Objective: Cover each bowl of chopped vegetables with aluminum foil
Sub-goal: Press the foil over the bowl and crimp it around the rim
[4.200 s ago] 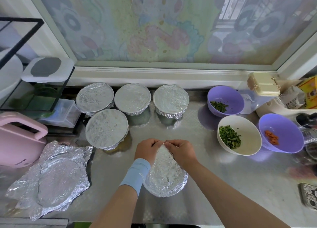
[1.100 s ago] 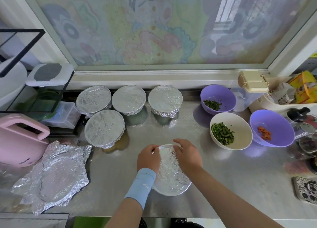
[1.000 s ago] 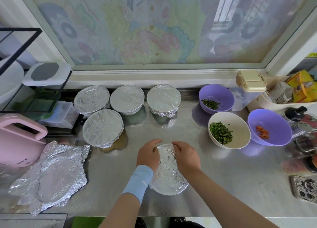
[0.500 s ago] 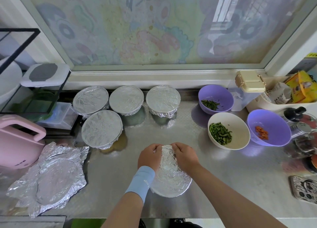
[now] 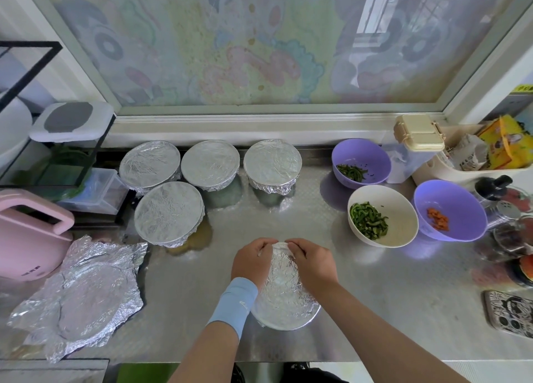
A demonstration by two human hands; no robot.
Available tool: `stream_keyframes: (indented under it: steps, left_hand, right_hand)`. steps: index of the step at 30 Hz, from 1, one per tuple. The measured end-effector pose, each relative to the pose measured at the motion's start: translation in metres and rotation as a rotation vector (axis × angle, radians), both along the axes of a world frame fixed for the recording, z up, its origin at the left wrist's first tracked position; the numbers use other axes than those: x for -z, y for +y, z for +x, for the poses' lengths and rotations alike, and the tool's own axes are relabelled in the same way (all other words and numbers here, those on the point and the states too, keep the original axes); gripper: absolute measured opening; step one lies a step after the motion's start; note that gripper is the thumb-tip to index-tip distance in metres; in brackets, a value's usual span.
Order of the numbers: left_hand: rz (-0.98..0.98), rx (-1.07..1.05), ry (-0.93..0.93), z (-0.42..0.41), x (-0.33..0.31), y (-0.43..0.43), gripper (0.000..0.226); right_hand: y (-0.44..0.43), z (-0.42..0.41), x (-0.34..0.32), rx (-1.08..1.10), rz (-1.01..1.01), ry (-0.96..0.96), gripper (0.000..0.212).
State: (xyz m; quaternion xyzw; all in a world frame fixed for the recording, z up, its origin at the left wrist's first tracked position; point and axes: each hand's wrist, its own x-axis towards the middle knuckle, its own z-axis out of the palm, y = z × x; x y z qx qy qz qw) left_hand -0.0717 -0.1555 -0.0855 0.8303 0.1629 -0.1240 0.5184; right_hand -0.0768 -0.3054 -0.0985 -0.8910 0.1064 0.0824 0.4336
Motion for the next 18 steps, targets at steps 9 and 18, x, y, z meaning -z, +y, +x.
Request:
stream_keyframes:
  steps: [9, 18]
  left_hand:
    - [0.116, 0.000, 0.041, 0.002, 0.008, -0.002, 0.026]
    - [0.064, 0.131, -0.031, -0.001, 0.001, 0.003, 0.033]
  right_hand:
    - [-0.001, 0.014, -0.001, -0.130, -0.068, 0.101, 0.034]
    - [-0.003, 0.001, -0.003, -0.058, -0.102, -0.013, 0.013]
